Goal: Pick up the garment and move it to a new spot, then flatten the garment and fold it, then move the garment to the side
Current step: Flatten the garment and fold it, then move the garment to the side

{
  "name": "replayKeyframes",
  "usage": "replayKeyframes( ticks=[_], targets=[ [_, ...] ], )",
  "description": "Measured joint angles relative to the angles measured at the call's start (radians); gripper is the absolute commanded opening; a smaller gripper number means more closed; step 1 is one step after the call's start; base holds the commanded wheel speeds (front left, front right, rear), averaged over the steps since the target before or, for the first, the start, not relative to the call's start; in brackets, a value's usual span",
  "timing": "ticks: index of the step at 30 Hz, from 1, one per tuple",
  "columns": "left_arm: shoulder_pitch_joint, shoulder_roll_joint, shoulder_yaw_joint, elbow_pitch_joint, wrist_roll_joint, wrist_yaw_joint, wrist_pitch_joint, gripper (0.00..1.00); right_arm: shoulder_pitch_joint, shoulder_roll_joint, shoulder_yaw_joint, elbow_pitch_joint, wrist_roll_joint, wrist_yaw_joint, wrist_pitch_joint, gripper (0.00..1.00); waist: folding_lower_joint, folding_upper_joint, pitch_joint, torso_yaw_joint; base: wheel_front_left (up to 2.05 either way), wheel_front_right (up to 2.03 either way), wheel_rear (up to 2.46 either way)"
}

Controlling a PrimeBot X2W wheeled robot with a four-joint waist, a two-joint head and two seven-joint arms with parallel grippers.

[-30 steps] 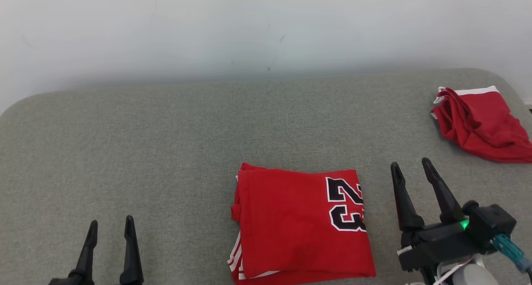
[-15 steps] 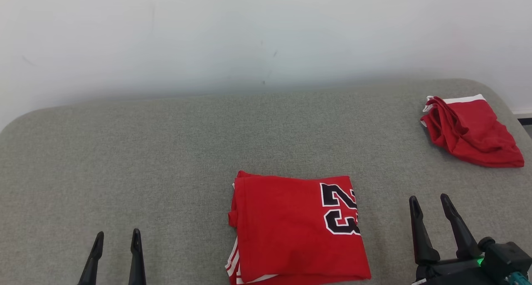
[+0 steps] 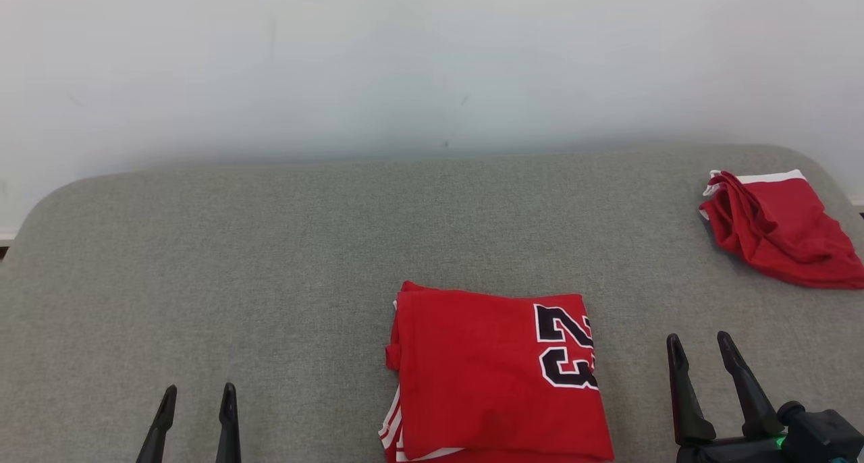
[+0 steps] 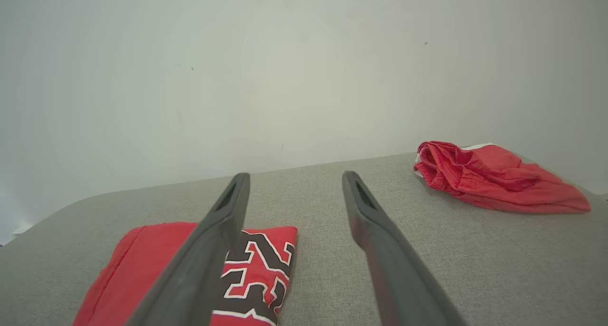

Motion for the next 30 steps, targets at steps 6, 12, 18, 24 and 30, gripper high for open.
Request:
replayKeyframes(
  ticks=[6, 12, 18, 24, 30],
  targets=[
    [0.005, 0.000, 0.000, 0.001, -0.002, -0.001, 0.000, 1.00, 0.000, 0.001, 0.002, 0.008, 0.000, 0.000, 0.000, 1.00, 0.0000, 0.0000, -0.004, 0.012, 0.00, 0.00, 0.00],
    [0.006, 0.000, 0.002, 0.002, -0.004, -0.001, 0.000, 1.00, 0.000, 0.001, 0.010, 0.017, 0.000, 0.000, 0.000, 1.00, 0.0000, 0.0000, -0.002, 0.016, 0.00, 0.00, 0.00],
    [0.007, 0.000, 0.003, 0.005, -0.005, -0.001, 0.000, 1.00, -0.003, 0.001, 0.018, 0.024, 0.000, 0.000, 0.000, 1.00, 0.0000, 0.0000, 0.002, 0.012, 0.00, 0.00, 0.00],
    [0.007, 0.000, 0.003, 0.005, -0.006, -0.001, 0.000, 1.00, -0.005, 0.001, 0.021, 0.029, -0.006, 0.000, 0.000, 1.00, 0.0000, 0.0000, 0.004, 0.011, 0.00, 0.00, 0.00],
    [0.007, -0.001, 0.008, 0.006, -0.006, -0.002, 0.000, 1.00, -0.034, -0.002, 0.040, 0.054, -0.005, 0.000, 0.020, 1.00, 0.0000, 0.0000, 0.011, 0.008, 0.00, 0.00, 0.00]
  ],
)
